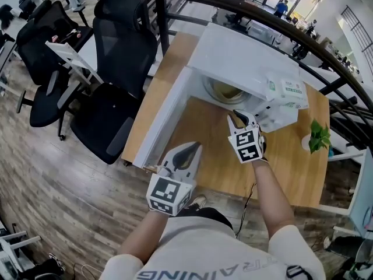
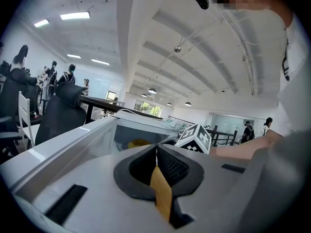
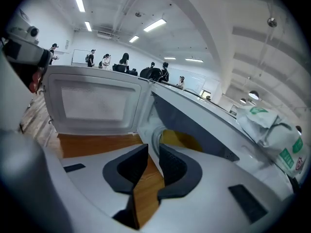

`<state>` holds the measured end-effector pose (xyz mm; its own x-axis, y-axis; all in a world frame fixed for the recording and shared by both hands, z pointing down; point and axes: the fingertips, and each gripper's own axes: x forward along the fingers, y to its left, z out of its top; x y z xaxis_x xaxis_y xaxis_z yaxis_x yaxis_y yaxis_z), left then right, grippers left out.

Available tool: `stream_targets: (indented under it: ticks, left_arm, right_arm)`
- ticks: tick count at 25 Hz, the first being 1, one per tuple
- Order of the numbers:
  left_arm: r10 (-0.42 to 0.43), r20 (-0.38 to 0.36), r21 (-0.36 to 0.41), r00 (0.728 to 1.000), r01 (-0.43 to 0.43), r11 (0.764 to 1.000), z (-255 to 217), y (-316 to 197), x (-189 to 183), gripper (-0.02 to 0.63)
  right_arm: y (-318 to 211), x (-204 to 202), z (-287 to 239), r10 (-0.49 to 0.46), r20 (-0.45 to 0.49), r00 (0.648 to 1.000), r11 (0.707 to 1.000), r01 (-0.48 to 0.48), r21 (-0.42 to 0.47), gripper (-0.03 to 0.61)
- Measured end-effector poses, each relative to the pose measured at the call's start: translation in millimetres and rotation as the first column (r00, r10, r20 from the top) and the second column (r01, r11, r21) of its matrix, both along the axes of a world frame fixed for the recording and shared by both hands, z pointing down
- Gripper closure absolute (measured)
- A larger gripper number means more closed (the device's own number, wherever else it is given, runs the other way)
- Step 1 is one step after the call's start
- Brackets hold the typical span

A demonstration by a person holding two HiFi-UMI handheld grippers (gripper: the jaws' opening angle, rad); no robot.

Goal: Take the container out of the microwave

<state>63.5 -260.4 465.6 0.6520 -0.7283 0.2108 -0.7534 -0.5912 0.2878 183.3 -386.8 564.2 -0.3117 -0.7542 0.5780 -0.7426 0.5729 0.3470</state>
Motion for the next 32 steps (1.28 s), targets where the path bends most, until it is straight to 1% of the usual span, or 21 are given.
stream_targets:
  ticks: [9,15,19,24,28,32]
  left_arm:
    - [0.018,-0.009,-0.021,1.000,-0.018,1.000,8.8,-7.3,3.4,0.578]
    - [0.014,-0.015,-0.036,1.000,-0.015,0.999,16.3,-10.3,2.3,0.578]
    - [0.023,-0.020,-0.057,1.000,-0.024,0.998,23.9,-8.4,3.7,0.578]
    - [0.023,-0.021,-0.074,0.999,-0.025,0.997,31.7,-9.9,5.1,0.578]
    - [0.025,-0.020,-0.079,0.999,-0.026,0.997,35.4,-11.7,6.2,0.578]
    - [0.025,-0.016,-0.085,1.000,-0.026,0.996,37.8,-11.0,4.6,0.578]
  right_arm:
    - [-36.6,-10.4,16.3,-0.041,-0.067,0.997,0.999,0.040,-0.014,0.465]
    - [-54.4,-12.2,37.7,-0.061,-0.120,0.991,0.997,0.055,-0.052,0.445]
    - [-65.7,-17.3,50.0,-0.073,-0.187,0.980,0.997,0.064,-0.051,0.431]
    - [-80.1,-15.2,62.3,-0.072,-0.231,0.970,0.996,0.060,-0.061,0.428]
    - [-88.8,-9.8,76.7,-0.064,-0.264,0.962,0.995,0.042,-0.087,0.428]
    - [-96.6,-5.8,85.6,-0.065,-0.314,0.947,0.995,0.037,-0.096,0.428]
